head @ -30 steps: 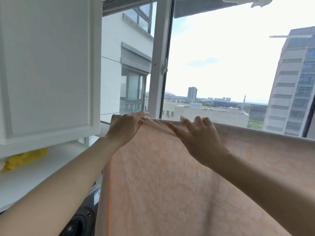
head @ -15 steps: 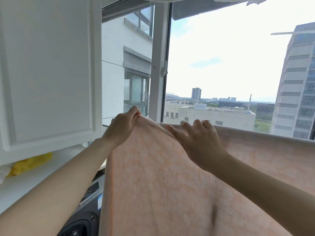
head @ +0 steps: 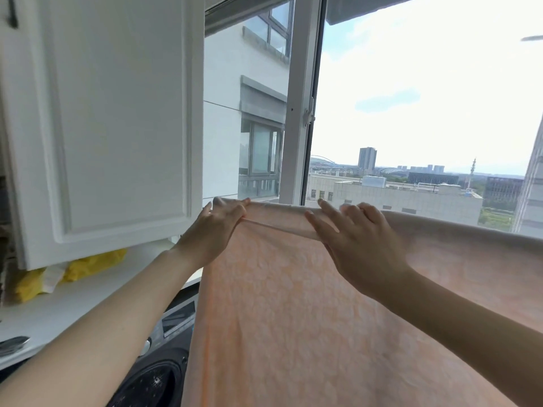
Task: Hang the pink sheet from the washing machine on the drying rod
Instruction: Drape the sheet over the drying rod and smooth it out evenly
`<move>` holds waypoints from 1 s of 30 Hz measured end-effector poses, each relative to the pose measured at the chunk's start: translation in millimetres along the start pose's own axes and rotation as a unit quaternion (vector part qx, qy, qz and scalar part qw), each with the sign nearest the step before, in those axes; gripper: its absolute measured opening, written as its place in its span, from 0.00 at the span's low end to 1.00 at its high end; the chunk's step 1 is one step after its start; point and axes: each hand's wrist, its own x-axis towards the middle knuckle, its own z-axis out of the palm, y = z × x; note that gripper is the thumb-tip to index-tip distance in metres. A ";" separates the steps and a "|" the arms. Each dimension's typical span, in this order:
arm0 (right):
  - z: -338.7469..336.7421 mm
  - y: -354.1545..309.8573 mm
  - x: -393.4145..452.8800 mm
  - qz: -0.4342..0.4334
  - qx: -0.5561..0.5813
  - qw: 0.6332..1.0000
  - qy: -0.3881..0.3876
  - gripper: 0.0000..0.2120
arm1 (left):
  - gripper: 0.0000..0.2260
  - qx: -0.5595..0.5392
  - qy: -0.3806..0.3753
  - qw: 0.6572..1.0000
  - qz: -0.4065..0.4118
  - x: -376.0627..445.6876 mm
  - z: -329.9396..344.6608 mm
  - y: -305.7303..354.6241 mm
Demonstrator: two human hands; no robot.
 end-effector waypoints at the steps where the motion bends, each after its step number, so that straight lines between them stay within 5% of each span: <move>1: 0.7 -0.6 -0.1 0.001 0.002 1.000 -0.002 0.27 | 0.05 -0.001 0.004 1.000 -0.007 0.3 2.4 -0.1; 12: 5.7 -10.8 9.8 -0.004 0.012 1.000 -0.024 0.22 | 0.06 0.020 0.026 0.998 -0.051 7.0 15.4 6.6; 26: 27.3 -72.2 93.2 0.025 0.018 0.993 -0.110 0.32 | 0.09 0.076 0.086 0.993 -0.001 7.4 21.8 3.6; 30: 36.7 -84.6 101.5 0.018 -0.029 0.994 -0.107 0.26 | 0.08 0.071 0.105 0.992 0.027 8.4 20.9 -4.1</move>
